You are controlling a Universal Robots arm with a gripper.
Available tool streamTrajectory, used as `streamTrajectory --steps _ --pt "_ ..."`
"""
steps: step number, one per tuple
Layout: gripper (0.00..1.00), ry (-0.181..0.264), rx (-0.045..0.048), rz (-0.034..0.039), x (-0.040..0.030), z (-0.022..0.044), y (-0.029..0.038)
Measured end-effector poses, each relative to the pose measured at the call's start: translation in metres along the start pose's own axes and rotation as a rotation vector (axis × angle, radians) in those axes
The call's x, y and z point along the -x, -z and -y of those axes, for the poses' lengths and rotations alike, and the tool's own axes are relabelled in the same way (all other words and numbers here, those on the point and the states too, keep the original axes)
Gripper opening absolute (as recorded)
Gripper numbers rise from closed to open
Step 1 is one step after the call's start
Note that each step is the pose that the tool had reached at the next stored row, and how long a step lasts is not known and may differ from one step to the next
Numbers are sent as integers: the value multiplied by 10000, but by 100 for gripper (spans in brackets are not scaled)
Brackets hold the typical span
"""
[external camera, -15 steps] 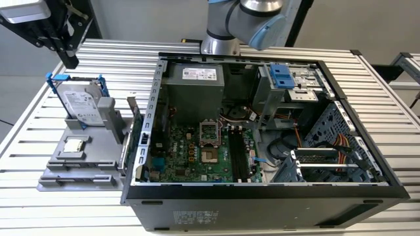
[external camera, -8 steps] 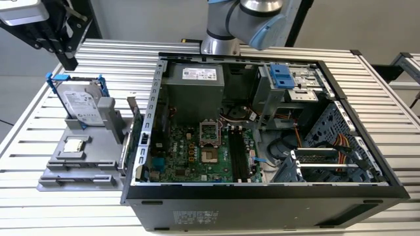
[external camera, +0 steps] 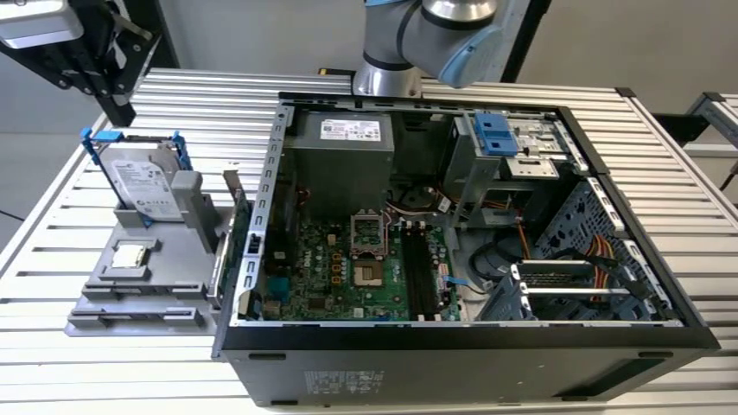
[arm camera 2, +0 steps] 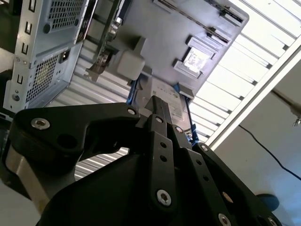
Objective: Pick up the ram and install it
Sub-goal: 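Reach for the ram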
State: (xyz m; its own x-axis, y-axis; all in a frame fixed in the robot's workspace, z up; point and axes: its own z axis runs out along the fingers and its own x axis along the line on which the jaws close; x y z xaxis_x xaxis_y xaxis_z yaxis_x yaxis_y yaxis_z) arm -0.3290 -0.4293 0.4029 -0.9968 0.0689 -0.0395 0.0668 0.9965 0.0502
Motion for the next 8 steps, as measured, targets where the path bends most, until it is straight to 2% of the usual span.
streamTrajectory --steps 6,8 --pt "0 2 0 -3 4 63 1" --pt "0 6 -3 -40 3 76 1"
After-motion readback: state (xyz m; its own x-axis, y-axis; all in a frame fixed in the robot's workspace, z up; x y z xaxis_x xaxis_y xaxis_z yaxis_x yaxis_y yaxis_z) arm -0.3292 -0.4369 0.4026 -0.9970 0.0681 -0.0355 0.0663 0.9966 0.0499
